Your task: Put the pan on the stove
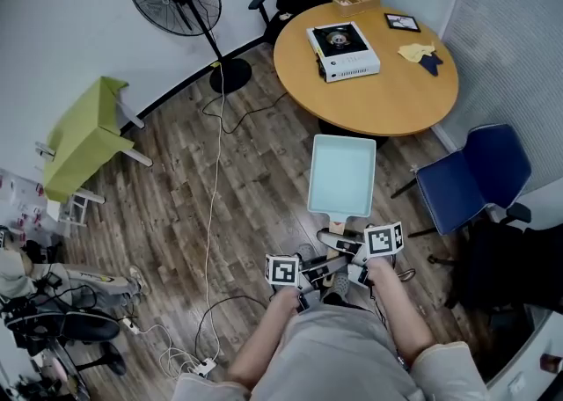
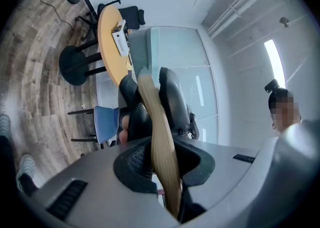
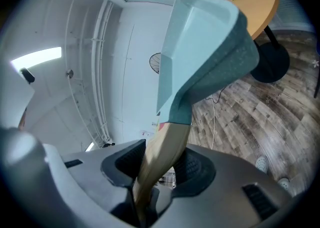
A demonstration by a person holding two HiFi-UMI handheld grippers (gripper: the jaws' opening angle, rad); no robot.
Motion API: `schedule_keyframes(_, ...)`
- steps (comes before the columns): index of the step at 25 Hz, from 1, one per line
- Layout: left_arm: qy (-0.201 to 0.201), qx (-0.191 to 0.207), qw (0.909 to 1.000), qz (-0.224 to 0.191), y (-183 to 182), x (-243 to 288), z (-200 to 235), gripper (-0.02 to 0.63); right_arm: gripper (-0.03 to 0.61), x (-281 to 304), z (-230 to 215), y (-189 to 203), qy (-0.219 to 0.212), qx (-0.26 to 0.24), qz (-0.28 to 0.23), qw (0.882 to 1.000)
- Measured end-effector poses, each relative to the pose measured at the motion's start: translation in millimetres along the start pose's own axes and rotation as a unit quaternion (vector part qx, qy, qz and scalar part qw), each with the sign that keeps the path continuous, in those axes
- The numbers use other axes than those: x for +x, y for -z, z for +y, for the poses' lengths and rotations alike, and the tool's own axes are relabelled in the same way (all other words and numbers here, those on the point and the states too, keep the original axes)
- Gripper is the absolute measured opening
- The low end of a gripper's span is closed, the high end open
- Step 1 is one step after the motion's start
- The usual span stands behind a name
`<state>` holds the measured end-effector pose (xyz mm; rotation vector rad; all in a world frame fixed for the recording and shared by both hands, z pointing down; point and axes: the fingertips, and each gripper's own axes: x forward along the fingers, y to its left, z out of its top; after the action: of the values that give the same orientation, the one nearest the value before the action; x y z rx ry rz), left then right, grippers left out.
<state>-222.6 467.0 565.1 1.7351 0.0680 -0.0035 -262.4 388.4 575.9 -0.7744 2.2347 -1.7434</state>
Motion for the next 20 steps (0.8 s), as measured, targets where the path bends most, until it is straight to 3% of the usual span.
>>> schedule_keyframes(6,0.003,0.031,0.9992,0.027,-26.1,-15.1,3.3,0.083,0.163,26.0,-3.4,-19.2,0.014,-0.013,-0.013,1.0)
schedule_keyframes(14,-0.07,0.137,0.9864,0.057,-73.8,-36.1,17.1,0.085,0.155,68.1,-4.3,-55.4,0.017,-0.037,-0.027,0.999)
schedule_keyframes(20,-0.092,0.155,0.9822,0.053,-113.1,-49.7,29.5,0.087,0.155,97.4,-13.2,-84.1,0.025,-0.034,-0.041,0.998)
